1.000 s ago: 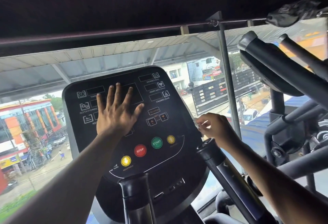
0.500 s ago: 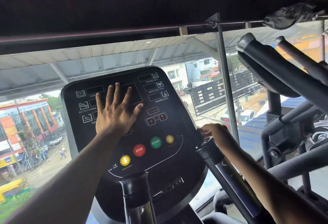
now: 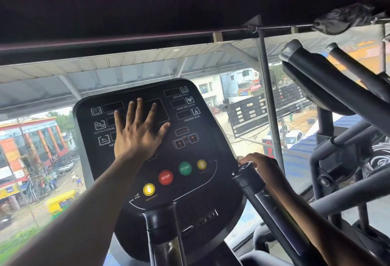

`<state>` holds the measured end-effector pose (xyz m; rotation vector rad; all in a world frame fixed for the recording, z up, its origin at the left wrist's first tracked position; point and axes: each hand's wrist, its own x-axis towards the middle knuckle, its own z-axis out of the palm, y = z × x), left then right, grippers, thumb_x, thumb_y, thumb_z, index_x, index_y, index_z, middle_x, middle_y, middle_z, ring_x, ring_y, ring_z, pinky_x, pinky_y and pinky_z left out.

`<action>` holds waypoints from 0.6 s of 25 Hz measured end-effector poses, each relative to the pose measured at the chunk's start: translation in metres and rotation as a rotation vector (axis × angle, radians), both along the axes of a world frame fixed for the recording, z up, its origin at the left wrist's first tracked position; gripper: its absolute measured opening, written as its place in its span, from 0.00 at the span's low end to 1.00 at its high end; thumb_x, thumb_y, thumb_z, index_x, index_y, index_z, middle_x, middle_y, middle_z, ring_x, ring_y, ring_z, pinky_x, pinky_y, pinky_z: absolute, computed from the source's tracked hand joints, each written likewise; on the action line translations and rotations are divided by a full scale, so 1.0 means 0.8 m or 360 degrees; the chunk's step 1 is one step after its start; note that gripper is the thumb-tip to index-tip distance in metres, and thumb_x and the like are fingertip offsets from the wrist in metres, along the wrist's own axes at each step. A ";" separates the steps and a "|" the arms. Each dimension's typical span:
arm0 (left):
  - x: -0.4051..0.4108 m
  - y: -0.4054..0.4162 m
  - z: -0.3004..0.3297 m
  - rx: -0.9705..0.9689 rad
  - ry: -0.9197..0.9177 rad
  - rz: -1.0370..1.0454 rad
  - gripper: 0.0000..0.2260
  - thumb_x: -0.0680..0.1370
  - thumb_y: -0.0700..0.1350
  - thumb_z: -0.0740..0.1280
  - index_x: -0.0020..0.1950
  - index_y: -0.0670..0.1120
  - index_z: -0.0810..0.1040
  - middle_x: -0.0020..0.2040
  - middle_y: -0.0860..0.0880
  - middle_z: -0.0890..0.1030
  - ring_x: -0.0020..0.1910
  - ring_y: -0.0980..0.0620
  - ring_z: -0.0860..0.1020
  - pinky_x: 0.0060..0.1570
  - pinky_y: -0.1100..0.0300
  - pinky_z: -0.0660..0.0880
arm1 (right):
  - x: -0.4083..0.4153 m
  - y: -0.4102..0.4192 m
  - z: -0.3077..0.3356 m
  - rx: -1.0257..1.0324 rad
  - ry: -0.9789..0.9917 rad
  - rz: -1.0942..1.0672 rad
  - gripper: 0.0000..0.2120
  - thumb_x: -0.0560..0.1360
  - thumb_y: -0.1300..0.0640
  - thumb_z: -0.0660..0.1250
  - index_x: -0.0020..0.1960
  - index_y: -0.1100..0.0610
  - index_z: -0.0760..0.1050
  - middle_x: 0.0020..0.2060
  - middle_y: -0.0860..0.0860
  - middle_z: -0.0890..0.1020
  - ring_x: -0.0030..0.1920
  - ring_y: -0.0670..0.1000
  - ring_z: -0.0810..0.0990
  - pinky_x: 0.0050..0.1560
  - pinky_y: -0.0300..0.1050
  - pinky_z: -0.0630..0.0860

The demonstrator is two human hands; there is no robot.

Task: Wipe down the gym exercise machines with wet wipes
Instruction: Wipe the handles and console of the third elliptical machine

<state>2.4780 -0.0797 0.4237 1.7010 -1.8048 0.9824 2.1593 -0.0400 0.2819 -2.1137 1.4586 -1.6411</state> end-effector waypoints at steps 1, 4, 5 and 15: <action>0.000 0.000 0.000 0.0000 0.0004 -0.0002 0.39 0.79 0.76 0.39 0.86 0.57 0.49 0.86 0.46 0.44 0.85 0.46 0.41 0.81 0.37 0.38 | 0.002 0.004 0.000 -0.0055 0.0007 0.0018 0.12 0.72 0.66 0.63 0.48 0.63 0.85 0.41 0.48 0.83 0.37 0.30 0.78 0.42 0.20 0.68; 0.000 0.000 0.000 0.0009 0.0008 0.0001 0.38 0.79 0.75 0.40 0.86 0.57 0.49 0.86 0.47 0.44 0.85 0.46 0.41 0.81 0.37 0.38 | 0.008 0.005 0.003 -0.0154 -0.0051 0.0139 0.13 0.71 0.71 0.67 0.51 0.62 0.85 0.45 0.47 0.83 0.45 0.26 0.79 0.44 0.19 0.70; 0.000 0.001 0.000 0.0017 0.0005 0.0007 0.38 0.79 0.75 0.40 0.86 0.57 0.48 0.86 0.47 0.44 0.85 0.46 0.41 0.81 0.37 0.38 | 0.008 0.002 0.004 -0.0155 -0.0064 0.0119 0.13 0.72 0.73 0.68 0.51 0.63 0.85 0.45 0.47 0.83 0.44 0.28 0.80 0.45 0.19 0.70; -0.001 0.003 0.000 0.0034 -0.0001 0.0007 0.38 0.79 0.75 0.40 0.86 0.57 0.48 0.86 0.46 0.43 0.85 0.46 0.40 0.80 0.37 0.38 | 0.012 -0.036 0.025 -0.0355 0.0358 0.0144 0.14 0.70 0.71 0.76 0.51 0.57 0.85 0.43 0.39 0.78 0.41 0.32 0.77 0.45 0.34 0.80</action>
